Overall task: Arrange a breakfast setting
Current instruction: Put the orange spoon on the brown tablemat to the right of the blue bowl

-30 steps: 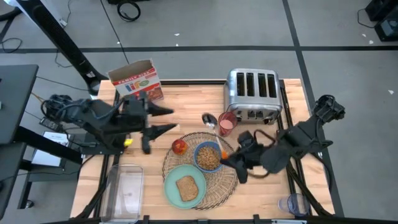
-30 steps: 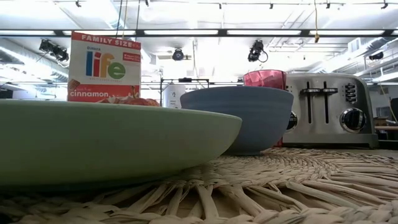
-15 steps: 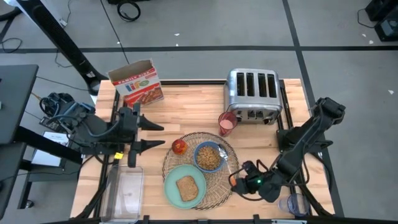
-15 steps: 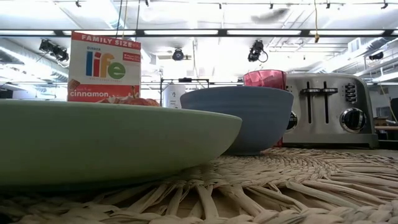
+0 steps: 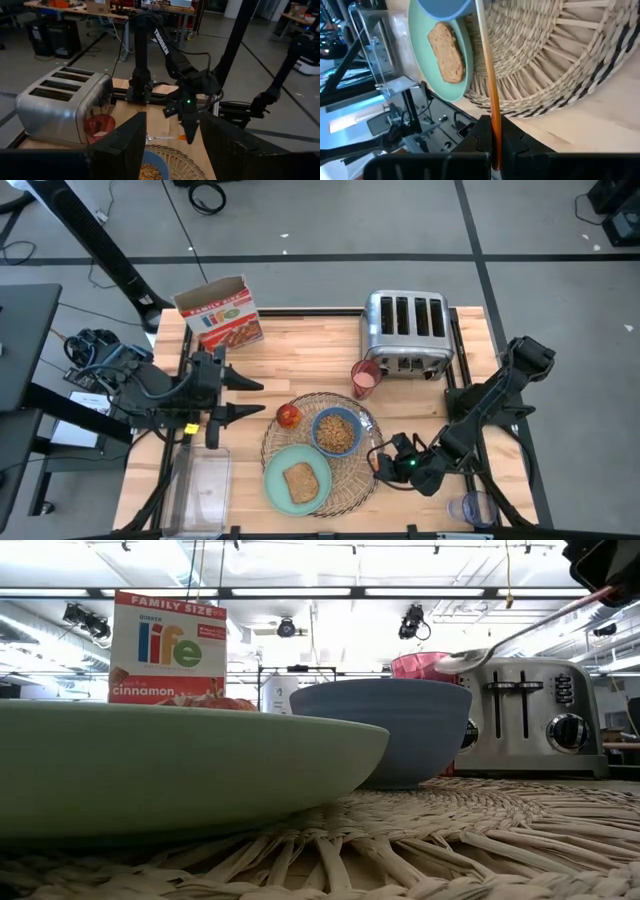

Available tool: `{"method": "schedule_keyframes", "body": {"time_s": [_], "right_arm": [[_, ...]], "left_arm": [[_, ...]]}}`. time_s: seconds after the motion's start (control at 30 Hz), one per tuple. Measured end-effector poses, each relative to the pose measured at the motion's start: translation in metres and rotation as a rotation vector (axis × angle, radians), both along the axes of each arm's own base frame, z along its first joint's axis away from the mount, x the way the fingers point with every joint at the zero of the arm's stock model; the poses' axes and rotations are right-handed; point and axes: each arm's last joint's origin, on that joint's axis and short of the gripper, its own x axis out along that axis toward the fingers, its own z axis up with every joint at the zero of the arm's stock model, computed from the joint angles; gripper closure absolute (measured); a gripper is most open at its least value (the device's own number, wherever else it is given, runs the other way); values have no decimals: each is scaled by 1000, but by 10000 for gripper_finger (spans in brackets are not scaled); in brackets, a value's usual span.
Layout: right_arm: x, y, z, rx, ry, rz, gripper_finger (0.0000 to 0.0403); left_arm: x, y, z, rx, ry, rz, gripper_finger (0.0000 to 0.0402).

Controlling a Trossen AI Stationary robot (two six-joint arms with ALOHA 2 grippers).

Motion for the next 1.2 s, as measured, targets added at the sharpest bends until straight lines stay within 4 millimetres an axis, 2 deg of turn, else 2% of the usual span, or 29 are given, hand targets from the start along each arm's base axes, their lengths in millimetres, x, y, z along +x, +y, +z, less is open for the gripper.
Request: {"method": "schedule_keyframes", "body": {"time_s": [0.3, 0.67, 1.2], "right_arm": [[-10, -11, -23, -38, 90, 27, 393], [-9, -28, -41, 21, 203, 55, 390], [7, -43, -40, 177, 233, 63, 391]], "left_arm": [[-2, -4, 0, -13, 1, -18, 212], [-2, -3, 0, -11, -3, -4, 212], [-2, -3, 0, -8, -5, 8, 212]]}}
